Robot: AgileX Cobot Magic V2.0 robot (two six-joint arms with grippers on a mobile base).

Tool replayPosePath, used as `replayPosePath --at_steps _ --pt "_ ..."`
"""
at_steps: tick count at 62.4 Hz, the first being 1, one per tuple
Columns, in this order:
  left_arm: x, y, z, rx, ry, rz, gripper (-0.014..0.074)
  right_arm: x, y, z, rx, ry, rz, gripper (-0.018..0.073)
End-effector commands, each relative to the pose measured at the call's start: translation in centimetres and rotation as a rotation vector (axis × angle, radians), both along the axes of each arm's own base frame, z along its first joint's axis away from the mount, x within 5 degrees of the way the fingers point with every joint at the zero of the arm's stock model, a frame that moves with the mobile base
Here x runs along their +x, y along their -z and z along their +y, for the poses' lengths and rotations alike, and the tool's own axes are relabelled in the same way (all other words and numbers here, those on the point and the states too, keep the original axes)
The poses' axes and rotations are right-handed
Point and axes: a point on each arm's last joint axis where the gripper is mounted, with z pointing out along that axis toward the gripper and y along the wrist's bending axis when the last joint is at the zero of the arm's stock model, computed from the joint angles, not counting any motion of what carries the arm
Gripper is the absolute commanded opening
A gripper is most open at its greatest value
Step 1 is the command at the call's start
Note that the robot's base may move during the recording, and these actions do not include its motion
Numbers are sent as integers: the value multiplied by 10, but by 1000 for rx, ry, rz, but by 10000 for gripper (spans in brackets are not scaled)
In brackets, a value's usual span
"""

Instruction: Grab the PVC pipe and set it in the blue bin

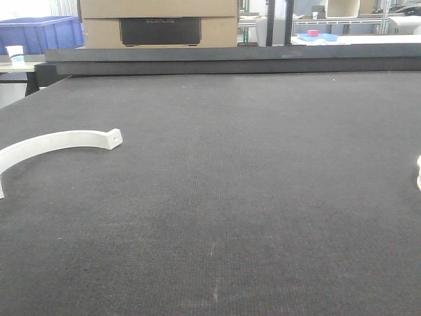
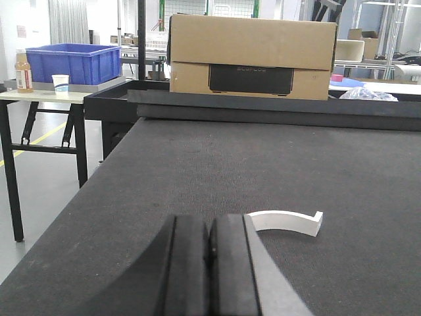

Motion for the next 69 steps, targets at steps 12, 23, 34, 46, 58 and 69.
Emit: replayPosePath --at_steps 12,23,34,46,58,69 --pt "-1 -2 0 0 -2 -21 -111 0 -2 0 -9 7 -20 -168" --pt "-1 -2 0 0 -2 -21 -111 0 -2 0 -9 7 -20 -168" --pt "-1 -2 0 0 -2 -21 -111 0 -2 0 -9 7 -20 -168" --pt "-1 -2 0 0 -2 -21 -111 0 -2 0 -9 7 -20 -168" --pt "-1 -2 0 0 -2 -21 -111 0 -2 0 -9 7 -21 -168" --pt "-1 -2 0 0 -2 -21 -111 -2 -10 -1 -4 15 -112 -168"
